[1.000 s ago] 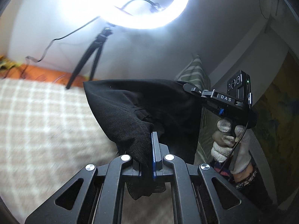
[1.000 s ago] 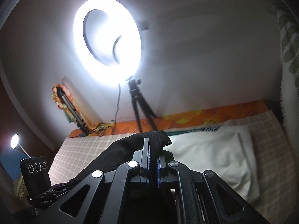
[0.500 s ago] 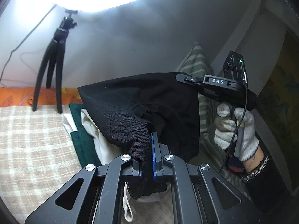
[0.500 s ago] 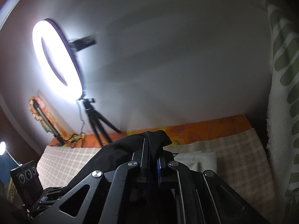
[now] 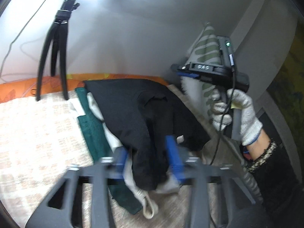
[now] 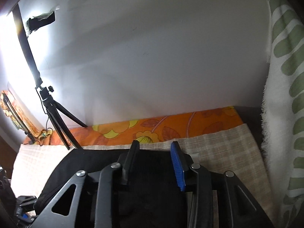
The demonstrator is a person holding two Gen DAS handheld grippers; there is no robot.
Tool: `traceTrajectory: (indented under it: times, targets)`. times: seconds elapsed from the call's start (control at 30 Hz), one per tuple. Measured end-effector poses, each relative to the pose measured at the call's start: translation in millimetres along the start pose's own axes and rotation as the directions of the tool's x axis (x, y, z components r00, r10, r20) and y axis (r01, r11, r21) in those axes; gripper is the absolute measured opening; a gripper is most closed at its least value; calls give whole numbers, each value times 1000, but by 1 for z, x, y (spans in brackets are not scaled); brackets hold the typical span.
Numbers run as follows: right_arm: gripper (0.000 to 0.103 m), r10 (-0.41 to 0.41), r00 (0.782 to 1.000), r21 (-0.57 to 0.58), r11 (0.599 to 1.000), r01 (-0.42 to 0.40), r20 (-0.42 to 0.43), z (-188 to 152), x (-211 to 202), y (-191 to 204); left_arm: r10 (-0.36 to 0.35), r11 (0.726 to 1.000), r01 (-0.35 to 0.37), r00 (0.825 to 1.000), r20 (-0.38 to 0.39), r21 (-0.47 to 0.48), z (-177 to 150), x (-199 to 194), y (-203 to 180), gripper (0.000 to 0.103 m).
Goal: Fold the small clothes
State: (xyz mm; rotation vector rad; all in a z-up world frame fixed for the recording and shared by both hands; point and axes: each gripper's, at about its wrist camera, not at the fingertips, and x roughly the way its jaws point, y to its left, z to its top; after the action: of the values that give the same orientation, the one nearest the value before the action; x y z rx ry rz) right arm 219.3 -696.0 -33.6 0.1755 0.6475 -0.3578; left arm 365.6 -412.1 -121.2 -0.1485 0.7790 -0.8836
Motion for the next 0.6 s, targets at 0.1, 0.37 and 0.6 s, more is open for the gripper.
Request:
traceTrajectory:
  times: [0.1, 0.37, 0.6]
  targets:
    - [51, -18, 1000, 3, 1000, 18, 11, -2, -6, 0, 20, 1000, -20, 1000, 18, 1, -4, -13, -1, 69]
    - [78, -58, 997, 29, 998, 57, 53, -13, -31, 11, 71, 997, -71, 997, 13, 32, -12, -35, -10, 76]
    - [92, -111, 990, 33, 994, 109, 86, -19, -65, 28, 86, 995, -88, 996, 39, 54, -15, -56, -23, 80]
